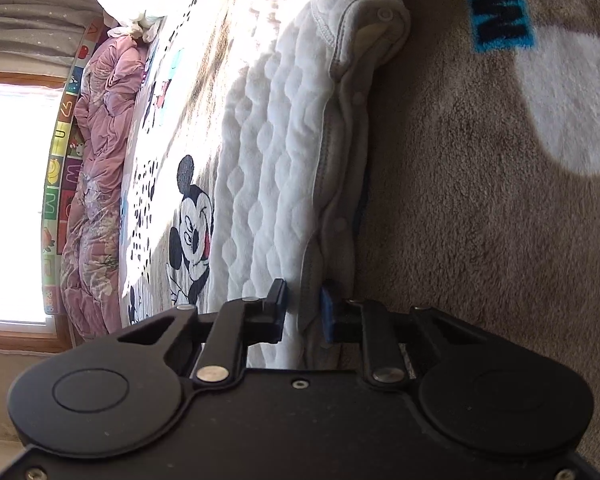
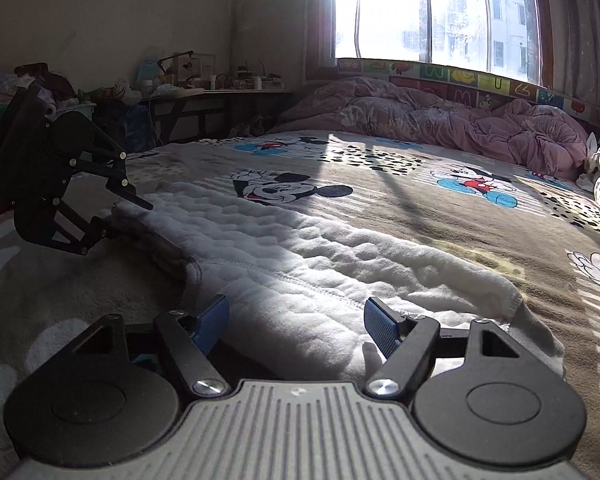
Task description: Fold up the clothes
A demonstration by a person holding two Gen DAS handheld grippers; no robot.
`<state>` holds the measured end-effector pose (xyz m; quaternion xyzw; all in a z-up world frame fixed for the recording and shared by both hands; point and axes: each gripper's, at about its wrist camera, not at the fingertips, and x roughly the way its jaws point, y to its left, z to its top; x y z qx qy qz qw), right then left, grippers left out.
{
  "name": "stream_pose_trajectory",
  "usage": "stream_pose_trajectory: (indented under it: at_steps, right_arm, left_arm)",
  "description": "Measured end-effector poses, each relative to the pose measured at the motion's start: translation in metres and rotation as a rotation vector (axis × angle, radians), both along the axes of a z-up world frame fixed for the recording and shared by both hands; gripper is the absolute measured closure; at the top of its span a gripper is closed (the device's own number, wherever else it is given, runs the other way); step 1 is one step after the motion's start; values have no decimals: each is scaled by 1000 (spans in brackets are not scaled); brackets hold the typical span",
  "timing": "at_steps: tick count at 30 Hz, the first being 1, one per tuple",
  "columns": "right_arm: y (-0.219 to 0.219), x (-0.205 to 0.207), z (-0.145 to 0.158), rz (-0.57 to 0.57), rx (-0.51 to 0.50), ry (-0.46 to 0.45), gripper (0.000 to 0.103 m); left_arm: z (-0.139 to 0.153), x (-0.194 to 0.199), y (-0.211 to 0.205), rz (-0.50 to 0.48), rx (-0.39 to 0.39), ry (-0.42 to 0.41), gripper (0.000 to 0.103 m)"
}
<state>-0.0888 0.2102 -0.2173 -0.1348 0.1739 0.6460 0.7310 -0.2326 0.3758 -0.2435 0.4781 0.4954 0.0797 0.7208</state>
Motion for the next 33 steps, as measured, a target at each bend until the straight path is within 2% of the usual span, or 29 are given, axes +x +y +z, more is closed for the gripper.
stream_pose_trajectory:
  at_steps: [2, 8, 10, 12, 14, 15, 16, 17, 20, 21, 24, 27, 29, 31, 33]
  right_arm:
    - [0, 3, -1, -5, -3, 12, 28]
    - [0, 13, -1, -33, 4, 51, 28]
    - [0, 17, -3, -43, -5, 63, 28]
    - [3, 22, -6, -57, -29, 82, 29]
    - [5, 27, -9, -75, -53, 100, 29]
    - [5, 29, -10, -80, -59, 105, 29]
    - [5, 30, -10, -80, -59, 109, 29]
    - [4, 30, -10, -80, -57, 109, 30]
    - [-1, 29, -5, -76, -37, 102, 30]
    - [-3, 29, -4, -72, -27, 102, 30]
    - [-4, 29, -1, -67, -14, 107, 30]
    - [-4, 26, -1, -58, 1, 115, 30]
    - [-4, 19, 2, -28, 19, 104, 30]
    - [1, 11, 0, -19, -17, 55, 31]
    - [12, 5, -8, -35, -95, -14, 32]
  left_arm:
    - [2, -1, -1, -7, 1, 25, 91]
    - [25, -5, 0, 11, -14, 22, 92]
    - [17, -5, -2, 14, -2, 28, 92]
    - [6, -6, -3, 7, -42, 78, 92]
    - [3, -8, -2, 0, -27, 103, 91]
    - [1, -9, -2, -4, -19, 115, 86]
    - [7, -10, 0, 17, -31, 107, 72]
    - [14, -10, 3, 38, -45, 99, 63]
    - [36, -10, 8, 97, -107, 40, 65]
    - [47, -7, 10, 134, -179, -13, 65]
    - [70, 8, 18, 275, -484, -197, 66]
    - [75, 26, 32, 421, -694, -326, 65]
    - [74, 34, 50, 529, -766, -402, 59]
    - [66, 39, 73, 671, -789, -457, 58]
    - [42, 44, 94, 833, -775, -397, 46]
